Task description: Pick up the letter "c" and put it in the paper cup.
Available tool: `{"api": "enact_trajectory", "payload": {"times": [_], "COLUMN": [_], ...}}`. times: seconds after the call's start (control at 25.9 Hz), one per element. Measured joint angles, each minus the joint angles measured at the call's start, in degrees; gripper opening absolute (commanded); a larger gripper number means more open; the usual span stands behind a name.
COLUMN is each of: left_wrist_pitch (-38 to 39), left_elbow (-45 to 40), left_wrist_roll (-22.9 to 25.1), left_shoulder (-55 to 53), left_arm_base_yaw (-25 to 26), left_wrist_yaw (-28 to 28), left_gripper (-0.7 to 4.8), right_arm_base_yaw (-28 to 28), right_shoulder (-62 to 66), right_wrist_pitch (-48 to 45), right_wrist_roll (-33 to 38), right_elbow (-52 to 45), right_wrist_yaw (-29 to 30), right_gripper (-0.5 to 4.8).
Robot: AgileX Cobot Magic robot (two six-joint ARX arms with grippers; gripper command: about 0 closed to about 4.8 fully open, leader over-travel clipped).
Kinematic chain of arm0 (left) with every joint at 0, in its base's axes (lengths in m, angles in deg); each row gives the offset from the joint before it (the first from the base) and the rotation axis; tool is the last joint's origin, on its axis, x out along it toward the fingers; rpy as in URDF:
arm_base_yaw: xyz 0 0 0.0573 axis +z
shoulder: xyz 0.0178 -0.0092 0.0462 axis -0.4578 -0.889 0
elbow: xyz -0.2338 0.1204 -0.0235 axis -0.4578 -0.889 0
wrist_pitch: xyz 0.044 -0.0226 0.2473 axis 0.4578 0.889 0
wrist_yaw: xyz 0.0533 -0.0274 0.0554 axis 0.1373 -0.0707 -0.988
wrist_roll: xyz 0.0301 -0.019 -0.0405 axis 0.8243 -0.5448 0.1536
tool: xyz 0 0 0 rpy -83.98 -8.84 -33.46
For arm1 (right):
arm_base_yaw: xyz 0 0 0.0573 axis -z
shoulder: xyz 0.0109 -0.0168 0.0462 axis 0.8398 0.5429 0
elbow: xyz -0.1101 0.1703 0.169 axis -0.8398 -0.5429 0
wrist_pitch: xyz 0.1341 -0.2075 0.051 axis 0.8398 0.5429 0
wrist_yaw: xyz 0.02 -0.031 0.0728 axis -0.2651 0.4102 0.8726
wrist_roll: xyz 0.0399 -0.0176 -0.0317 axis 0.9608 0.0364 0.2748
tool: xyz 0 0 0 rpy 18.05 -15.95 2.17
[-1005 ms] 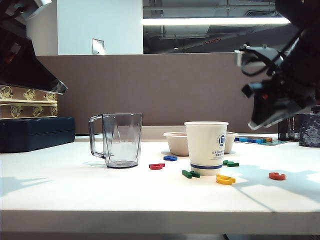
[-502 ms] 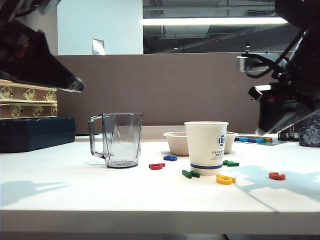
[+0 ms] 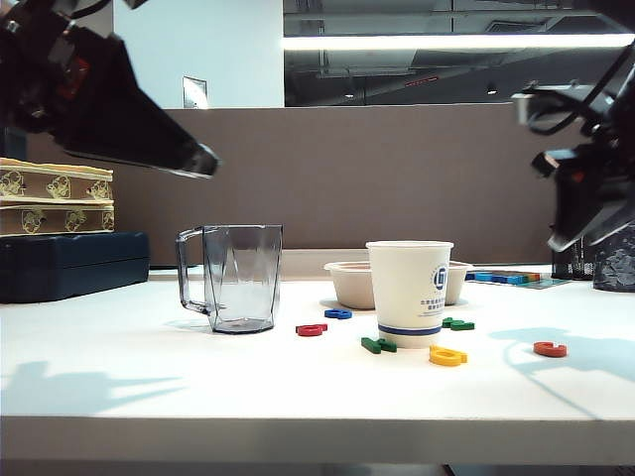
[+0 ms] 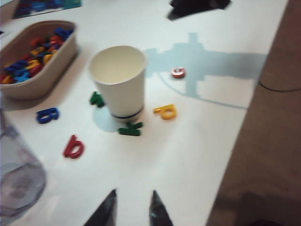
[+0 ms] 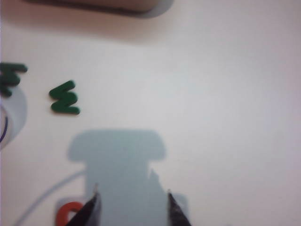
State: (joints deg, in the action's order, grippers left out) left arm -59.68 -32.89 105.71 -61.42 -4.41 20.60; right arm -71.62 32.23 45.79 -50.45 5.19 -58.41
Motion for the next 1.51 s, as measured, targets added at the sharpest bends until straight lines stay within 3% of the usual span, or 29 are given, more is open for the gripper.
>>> {"api": "enact_trajectory", "payload": {"times": [0.5,0.66,0.77,0.93,1.08,1.51], "left_wrist_pitch": [-5.6,-5.8,-6.0,-6.2,-6.3,-6.1], "left_elbow": [5.2,10.1,13.6,20.3,24.2,27.1], "left_wrist_roll": [-1.2,-1.3,-1.6,-2.6,-3.5,-3.7], "left_shoulder": [-15.0,-20.9,-24.3,-30.9,-34.7,-41.0], "left_arm_base_yaw": [-13.8,-15.0,-15.2,-15.3,-15.7,-19.5], "left_wrist_yaw": [-3.6,-4.9,-5.1,-5.1,-5.0,-4.8], "left_gripper": [0.9,0.9,0.94,1.3,1.3,1.29], "right_arm_base_yaw": [11.0,11.8,11.8,12.0,12.3,12.9], "right_shoulder": [-9.6,-11.8,-12.6,-13.9,-13.9,-14.1], "right_wrist_pitch": [0.1,0.5,0.9,0.9,0.9,0.8], "right_wrist_roll": [0.0,0.0,0.0,0.0,0.0,-0.9], "right_elbow": [0.0,0.0,0.0,0.0,0.0,0.0], "right_wrist_yaw": [0.0,1.0,1.2,1.2,1.2,1.1], "right_gripper": [1.82,1.82,2.13,2.12,2.12,2.12]}}
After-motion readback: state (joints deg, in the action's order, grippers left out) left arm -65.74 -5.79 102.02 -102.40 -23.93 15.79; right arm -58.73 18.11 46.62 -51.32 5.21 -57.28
